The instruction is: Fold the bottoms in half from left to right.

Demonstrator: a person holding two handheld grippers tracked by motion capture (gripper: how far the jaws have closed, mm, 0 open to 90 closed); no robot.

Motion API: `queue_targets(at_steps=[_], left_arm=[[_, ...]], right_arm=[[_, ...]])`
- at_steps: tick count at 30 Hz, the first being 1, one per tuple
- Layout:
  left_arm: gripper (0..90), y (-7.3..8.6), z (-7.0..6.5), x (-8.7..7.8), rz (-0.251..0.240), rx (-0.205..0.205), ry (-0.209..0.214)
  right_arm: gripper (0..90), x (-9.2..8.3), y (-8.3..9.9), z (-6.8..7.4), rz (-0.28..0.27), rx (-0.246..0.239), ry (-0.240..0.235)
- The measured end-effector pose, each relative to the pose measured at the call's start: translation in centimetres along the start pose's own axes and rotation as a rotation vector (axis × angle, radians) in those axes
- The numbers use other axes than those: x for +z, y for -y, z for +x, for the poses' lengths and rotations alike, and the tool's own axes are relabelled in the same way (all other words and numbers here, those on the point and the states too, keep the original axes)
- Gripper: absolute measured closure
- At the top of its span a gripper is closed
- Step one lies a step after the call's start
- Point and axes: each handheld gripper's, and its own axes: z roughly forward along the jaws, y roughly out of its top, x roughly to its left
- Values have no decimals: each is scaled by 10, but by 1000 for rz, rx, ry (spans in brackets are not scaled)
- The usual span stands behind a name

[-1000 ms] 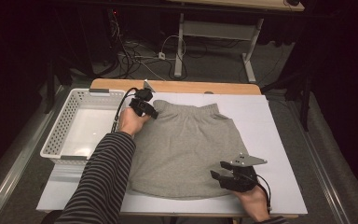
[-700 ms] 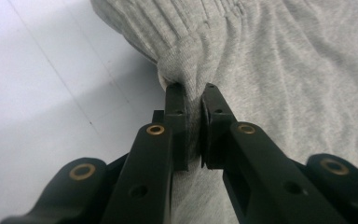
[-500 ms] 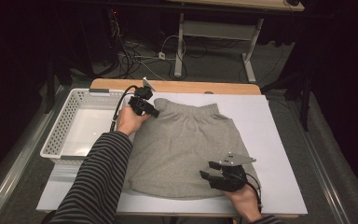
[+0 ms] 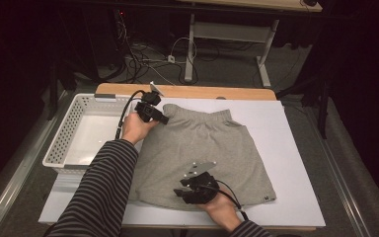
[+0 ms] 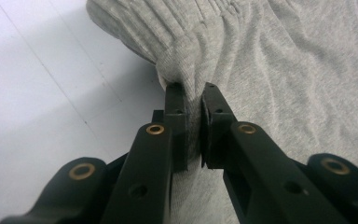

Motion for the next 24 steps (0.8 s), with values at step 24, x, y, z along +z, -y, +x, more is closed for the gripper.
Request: queue_targets(at_steps=[24], left_arm=[[809, 1, 5, 5, 4, -6, 35]], right_arm=[[523, 70, -57, 63, 107, -150, -93]])
